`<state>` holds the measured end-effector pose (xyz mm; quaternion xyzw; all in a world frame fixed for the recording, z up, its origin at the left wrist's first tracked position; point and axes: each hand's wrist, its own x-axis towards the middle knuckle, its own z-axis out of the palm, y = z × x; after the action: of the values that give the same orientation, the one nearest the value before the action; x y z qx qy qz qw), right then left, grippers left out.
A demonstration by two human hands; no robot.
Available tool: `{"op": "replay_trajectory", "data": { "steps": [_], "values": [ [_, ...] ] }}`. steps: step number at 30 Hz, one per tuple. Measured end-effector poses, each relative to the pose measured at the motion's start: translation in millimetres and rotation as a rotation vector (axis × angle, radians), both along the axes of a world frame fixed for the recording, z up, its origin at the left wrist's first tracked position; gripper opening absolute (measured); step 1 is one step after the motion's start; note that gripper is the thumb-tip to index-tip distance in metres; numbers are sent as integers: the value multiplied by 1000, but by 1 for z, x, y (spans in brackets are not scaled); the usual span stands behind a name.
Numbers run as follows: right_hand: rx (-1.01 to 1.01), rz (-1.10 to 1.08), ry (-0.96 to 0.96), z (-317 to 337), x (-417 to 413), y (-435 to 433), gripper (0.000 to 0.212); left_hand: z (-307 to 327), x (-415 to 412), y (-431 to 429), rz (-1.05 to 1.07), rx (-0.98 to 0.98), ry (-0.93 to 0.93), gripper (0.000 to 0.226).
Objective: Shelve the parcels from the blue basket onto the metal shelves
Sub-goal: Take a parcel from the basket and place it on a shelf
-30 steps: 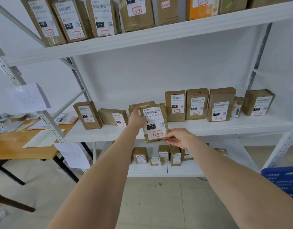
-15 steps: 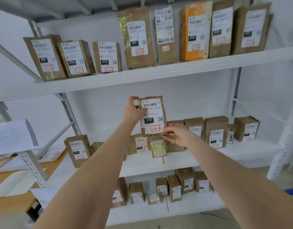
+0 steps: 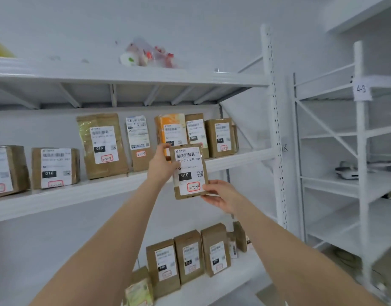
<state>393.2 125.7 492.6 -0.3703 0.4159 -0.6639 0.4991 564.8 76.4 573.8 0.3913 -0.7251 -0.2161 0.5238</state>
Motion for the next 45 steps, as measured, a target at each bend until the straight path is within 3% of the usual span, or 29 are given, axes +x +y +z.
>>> {"op": "replay_trajectory", "data": {
  "steps": [17,29,33,40,45],
  "values": [
    [-79,-19,4,55,-266,-59,27,51,-265,-46,38,-63,5,62],
    [-215,-170,73,86,-354,-123,31,95,-362,-94,19,-52,-72,68],
    [-242,-307,234,93,-372,-148,38,96,-384,-118,32,-51,-74,68],
    [-144,-484,741,90,-389,-184,46,90,-409,-161,46,-34,-88,64],
    [-73,-540,961,91,-396,-194,40,81,-423,-172,37,12,-107,63]
  ]
}}
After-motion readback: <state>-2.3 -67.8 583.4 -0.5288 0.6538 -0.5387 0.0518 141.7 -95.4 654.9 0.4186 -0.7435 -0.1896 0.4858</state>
